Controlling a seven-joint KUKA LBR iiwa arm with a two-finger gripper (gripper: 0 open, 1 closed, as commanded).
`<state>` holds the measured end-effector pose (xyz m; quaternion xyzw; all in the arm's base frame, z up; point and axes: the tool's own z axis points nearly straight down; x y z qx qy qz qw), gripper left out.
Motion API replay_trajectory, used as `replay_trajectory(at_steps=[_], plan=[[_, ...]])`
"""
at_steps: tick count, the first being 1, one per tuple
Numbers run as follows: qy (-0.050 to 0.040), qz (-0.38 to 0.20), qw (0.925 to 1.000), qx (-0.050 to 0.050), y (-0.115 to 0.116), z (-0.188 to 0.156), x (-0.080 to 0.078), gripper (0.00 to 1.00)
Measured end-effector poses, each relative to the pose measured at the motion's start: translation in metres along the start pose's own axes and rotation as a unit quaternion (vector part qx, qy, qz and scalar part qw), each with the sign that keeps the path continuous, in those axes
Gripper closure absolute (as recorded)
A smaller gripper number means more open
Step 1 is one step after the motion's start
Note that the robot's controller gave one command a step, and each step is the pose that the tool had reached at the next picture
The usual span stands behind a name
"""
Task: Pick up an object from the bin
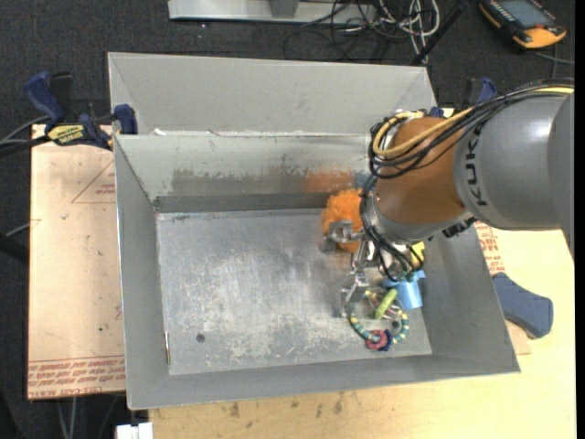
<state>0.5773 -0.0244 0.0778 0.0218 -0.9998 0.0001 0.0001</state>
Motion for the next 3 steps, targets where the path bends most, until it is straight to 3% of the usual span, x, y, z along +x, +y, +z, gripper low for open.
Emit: replay_trajectory(at_steps=[1, 2, 3], plan=[[-0.0006, 0.054, 0.9985, -0.002, 0.0, 0.002, 0.026, 0.0], [0.0002, -0.034, 0.9994, -0.002, -0.036, -0.006, 0.032, 0.0], [-0.0065, 0.01, 0.9999, 0.001, -0.05, 0.003, 0.085, 1.0]])
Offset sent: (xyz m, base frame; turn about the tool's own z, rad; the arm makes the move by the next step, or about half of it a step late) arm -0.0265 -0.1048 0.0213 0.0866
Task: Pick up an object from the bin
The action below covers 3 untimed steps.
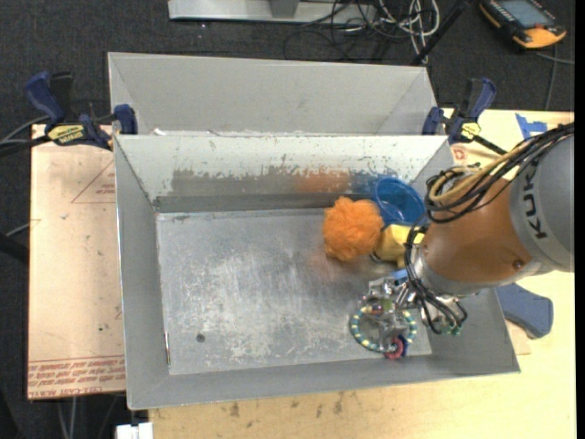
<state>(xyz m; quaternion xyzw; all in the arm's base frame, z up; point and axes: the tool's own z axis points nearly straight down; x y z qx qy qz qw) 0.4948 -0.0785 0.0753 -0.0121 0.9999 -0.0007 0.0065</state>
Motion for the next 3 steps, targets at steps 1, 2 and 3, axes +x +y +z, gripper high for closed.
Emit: replay_trajectory(at_steps=[1, 2, 3], plan=[[0.0, 0.0, 1.0, 0.0, 0.0, 0.0, 0.0, 1.0], [0.0054, -0.017, 0.9998, -0.001, 0.032, -0.128, -0.038, 1.0], [0.0055, -0.016, 0.9999, -0.001, 0.031, -0.128, -0.038, 1.0]])
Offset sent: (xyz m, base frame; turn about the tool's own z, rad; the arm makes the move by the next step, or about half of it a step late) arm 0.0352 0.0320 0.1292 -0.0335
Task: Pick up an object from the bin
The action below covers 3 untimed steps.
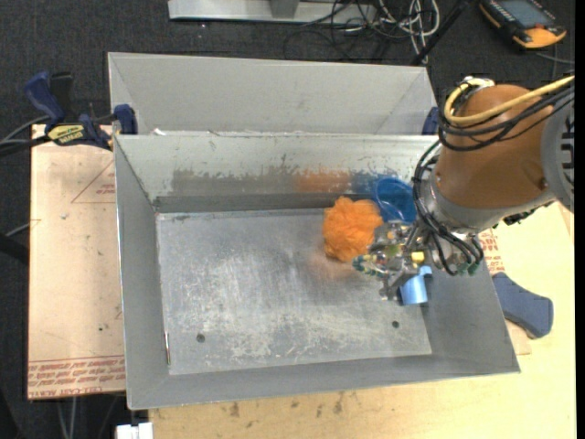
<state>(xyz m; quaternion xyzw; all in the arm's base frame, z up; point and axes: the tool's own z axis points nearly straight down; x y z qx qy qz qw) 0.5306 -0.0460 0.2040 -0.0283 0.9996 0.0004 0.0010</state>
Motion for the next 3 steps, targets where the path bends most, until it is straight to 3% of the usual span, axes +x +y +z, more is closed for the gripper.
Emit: replay_trajectory(at_steps=[1, 2, 3], plan=[[-0.0026, -0.004, 1.0, 0.0, 0.004, 0.036, -0.012, 1.0], [0.0022, -0.009, 1.0, -0.001, 0.007, 0.075, -0.013, 1.0], [-0.0019, -0.047, 0.9989, 0.0, 0.017, -0.07, -0.01, 1.0]])
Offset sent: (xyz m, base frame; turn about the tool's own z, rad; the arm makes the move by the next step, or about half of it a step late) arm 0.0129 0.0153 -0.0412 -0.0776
